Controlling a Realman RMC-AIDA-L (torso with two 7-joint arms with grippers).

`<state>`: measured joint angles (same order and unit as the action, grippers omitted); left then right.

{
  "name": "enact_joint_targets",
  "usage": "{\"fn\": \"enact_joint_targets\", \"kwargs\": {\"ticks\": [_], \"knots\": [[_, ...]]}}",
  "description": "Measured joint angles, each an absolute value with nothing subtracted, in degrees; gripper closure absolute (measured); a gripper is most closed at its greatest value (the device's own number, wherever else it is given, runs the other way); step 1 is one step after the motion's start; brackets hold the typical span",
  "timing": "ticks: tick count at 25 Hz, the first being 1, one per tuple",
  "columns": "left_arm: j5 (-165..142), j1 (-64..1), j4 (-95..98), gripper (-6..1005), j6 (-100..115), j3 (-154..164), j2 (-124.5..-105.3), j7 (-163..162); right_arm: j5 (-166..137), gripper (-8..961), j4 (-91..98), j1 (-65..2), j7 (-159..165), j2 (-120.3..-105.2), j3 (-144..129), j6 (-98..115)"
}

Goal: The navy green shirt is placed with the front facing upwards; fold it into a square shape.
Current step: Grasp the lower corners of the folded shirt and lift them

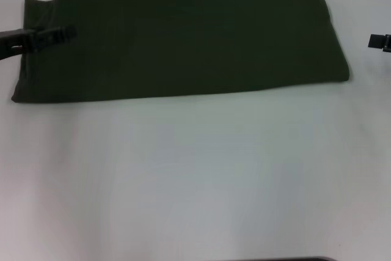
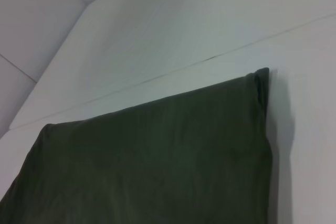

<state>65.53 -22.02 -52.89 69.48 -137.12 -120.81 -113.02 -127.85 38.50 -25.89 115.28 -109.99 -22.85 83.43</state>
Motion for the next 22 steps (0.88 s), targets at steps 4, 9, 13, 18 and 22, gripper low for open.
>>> {"fn": "enact_joint_targets", "kwargs": {"ticks": [4,9,13,18,22], "knots": [[65.2,-21.7,-52.8,99,69.9,-138.1,-120.58,-112.9,-127.9,292,36.4,-25.9,115.5,-110.28,-22.9,83.0],[65.0,-21.7,-52.5,98,69.5,-138.2,-119.76,-112.4,-127.9,327,32.9,-26.5,115.2,-111.02,-23.0,80.1],[64.7,-21.8,-52.3,98,68.9,-138.2,-119.21,-112.4,-127.9,351,32.6,-27.0,115.1,-112.34,-23.0,78.1],[63.5,-22.1,-52.3,98,67.9,-138.3,-119.09,-112.4,-127.9,360,32.3,-27.4,115.4,-113.36,-23.2,76.2],[63.0,-22.2,-52.3,98,67.1,-138.3,-119.12,-112.4,-128.0,360,30.2,-27.8,115.6,-113.06,-23.6,75.0]]}}
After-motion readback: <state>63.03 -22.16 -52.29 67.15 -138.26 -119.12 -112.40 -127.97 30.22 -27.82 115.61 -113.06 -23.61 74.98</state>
